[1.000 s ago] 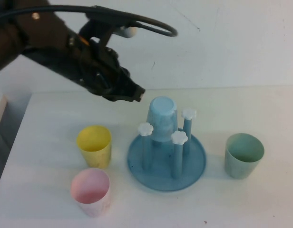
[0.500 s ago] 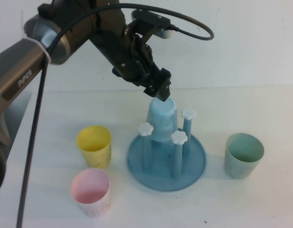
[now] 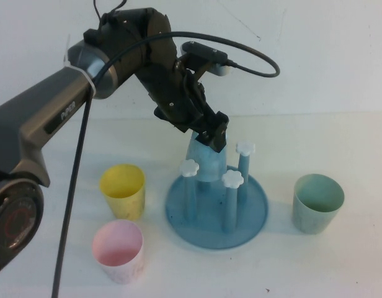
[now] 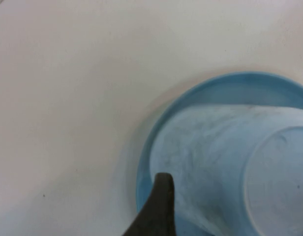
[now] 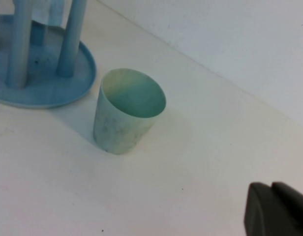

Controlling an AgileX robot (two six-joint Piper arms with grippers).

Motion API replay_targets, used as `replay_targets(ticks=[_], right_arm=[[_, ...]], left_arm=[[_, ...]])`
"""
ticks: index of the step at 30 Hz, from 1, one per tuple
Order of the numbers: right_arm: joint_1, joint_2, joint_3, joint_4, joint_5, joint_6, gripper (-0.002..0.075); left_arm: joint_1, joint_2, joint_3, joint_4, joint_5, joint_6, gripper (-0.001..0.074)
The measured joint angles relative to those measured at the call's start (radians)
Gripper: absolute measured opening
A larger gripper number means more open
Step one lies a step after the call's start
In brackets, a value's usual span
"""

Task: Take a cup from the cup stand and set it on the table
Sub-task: Pick up the cup from the rack, then hand over the cup

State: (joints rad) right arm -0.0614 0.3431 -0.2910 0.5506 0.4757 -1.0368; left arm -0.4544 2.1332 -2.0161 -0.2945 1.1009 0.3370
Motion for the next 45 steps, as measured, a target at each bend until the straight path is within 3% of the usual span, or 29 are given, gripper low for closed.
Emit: replay_targets(ticks=[14,18,20,27,37,41,45], right_arm=[[0.000,0.000,0.000,0.002,0.000,0.000,-0.0003],[0.000,0.000,0.000,0.005,0.000,0.000,-0.0003],[0.000,0.000,0.000,0.005,0.000,0.000,-0.0003],[0.000,0.000,0.000,0.007,0.000,0.000,-0.0003],[0.000,0.000,0.000,0.023,0.000,-0.060,-0.0003],[0.000,0.001,-0.011,0.164,0.000,-0.160,-0.0003],[0.000,0.001,-0.076,0.481,-0.004,-0.333,-0.0003]], left_arm=[[-0.077,0.018,0.000,0.078,-0.010,0.019,0.0689],[-0.078,0.027,-0.003,0.097,-0.001,0.025,0.0573],[-0.078,0.029,-0.015,0.110,0.016,0.025,0.0564],[-0.078,0.032,-0.133,0.130,0.124,0.025,0.0564],[-0.078,0.009,-0.362,0.121,0.147,-0.010,0.0564],[-0.078,-0.036,-0.393,0.049,0.155,-0.038,0.0564],[-0.078,-0.077,-0.406,-0.185,0.157,-0.053,0.0564]])
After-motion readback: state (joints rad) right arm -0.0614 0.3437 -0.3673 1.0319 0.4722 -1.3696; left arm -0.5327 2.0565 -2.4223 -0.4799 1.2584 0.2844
